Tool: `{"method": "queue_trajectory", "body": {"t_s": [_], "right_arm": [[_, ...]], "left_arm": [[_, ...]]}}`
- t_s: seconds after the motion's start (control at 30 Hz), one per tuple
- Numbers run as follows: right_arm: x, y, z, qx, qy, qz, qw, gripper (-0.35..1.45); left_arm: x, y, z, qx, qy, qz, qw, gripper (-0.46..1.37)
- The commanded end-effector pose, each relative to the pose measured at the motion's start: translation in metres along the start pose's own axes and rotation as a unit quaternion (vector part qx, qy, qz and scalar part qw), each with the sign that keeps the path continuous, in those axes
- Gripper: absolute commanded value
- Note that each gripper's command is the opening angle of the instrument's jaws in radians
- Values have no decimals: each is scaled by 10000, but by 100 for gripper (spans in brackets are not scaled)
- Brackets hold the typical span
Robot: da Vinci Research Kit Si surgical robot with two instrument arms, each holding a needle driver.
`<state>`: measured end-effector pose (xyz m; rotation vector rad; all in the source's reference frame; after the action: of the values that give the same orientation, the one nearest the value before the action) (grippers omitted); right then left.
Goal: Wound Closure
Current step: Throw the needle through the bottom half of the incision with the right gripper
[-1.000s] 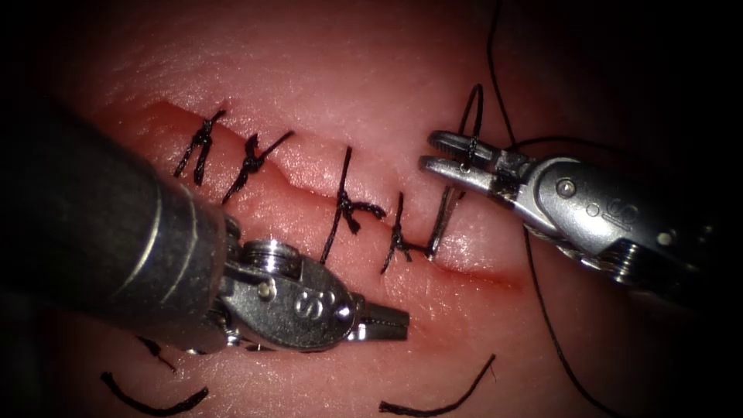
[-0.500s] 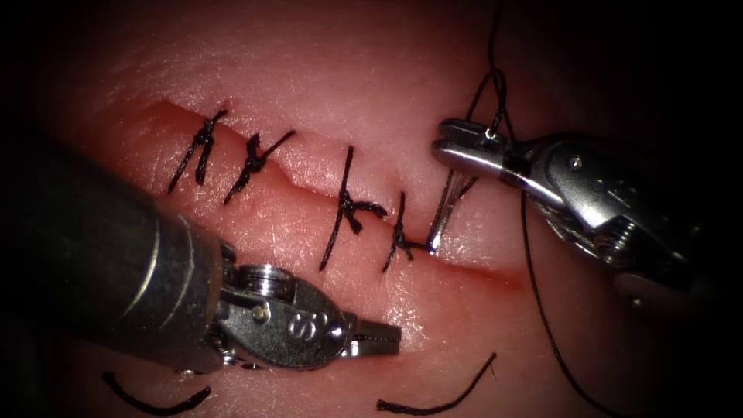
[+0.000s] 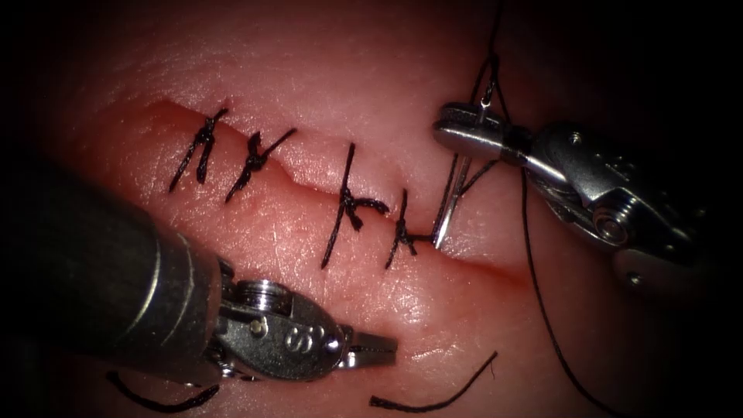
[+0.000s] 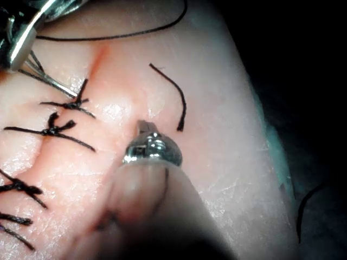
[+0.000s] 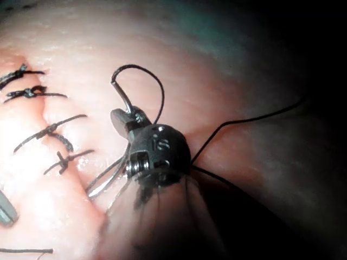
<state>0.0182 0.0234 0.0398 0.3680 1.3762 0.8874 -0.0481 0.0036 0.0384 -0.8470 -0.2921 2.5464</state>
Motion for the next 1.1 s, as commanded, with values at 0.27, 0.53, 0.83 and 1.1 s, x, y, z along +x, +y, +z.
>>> {"method": "queue_trajectory", "body": {"t_s": [0.27,0.53,0.83,1.1], "right_arm": [[6,14,3,24,-4,-155,9999,-35],[9,17,6,191,11,-729,9972,-35],[8,16,9,426,149,-835,9955,-35],[7,13,15,559,280,-468,9969,-35]], "left_arm": [[-4,-1,-2,-17,6,-16,10000,-35],[-8,-2,-3,-20,13,-32,10000,-35],[-8,-2,-2,-23,15,-27,10000,-35],[-8,-4,-1,-26,17,-25,10000,-35]]}}
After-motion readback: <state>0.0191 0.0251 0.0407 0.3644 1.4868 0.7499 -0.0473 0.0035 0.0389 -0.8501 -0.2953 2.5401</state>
